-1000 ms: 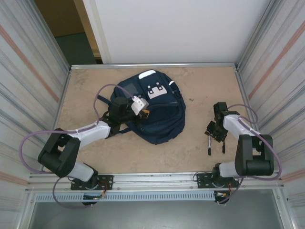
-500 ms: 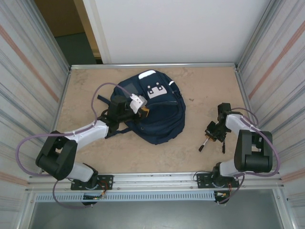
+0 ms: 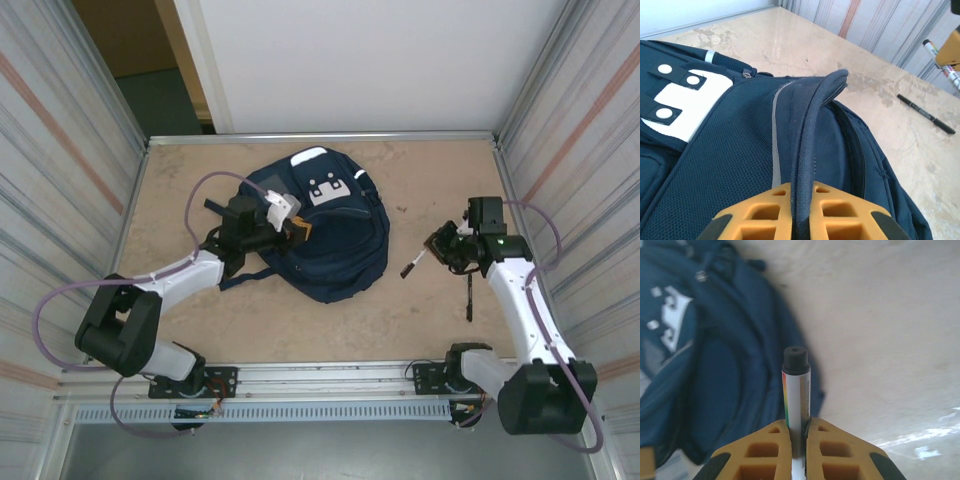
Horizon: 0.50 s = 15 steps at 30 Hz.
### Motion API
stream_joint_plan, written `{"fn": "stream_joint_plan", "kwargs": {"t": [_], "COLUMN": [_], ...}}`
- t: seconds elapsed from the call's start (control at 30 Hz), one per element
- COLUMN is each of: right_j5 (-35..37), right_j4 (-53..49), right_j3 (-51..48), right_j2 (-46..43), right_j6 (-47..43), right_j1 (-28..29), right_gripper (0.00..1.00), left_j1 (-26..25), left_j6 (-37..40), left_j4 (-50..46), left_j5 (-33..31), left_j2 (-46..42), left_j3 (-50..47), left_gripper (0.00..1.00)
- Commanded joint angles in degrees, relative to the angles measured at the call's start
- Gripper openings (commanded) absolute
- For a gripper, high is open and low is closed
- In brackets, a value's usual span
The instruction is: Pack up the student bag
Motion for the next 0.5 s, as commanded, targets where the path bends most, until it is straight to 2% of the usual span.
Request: {"fn": "stream_joint_plan", "kwargs": {"t": [0.0, 0.1, 0.3, 0.47], "right_j5": [5.6, 9.7, 3.9, 1.9], "right_j4": [-3.5, -0.9, 9.9, 18.8], "right_j3": [6.7, 8.7, 6.3, 5.5], "right_j2": [-1.5, -1.7, 2.7, 8.6], "right_j6": [3.1, 7.3, 18.6, 27.3], "right_j1": [7.3, 14.5, 21.1, 24.9], "right_gripper": [0.02, 0.02, 0.01, 0.00], "left_j1": [0.8, 1.1, 1.1, 1.2], "left_j6": [-6.2, -8.5, -13.5, -14.6], "left_j4": [6.3, 4.2, 5.6, 4.6], "left_j5": [4.1, 4.7, 3.4, 5.4], "left_j2": [-0.5, -0.5, -0.8, -0.7], "left_j3": [2.7, 4.4, 5.2, 6.3], "left_gripper": [0.11, 0.11, 0.11, 0.12]}}
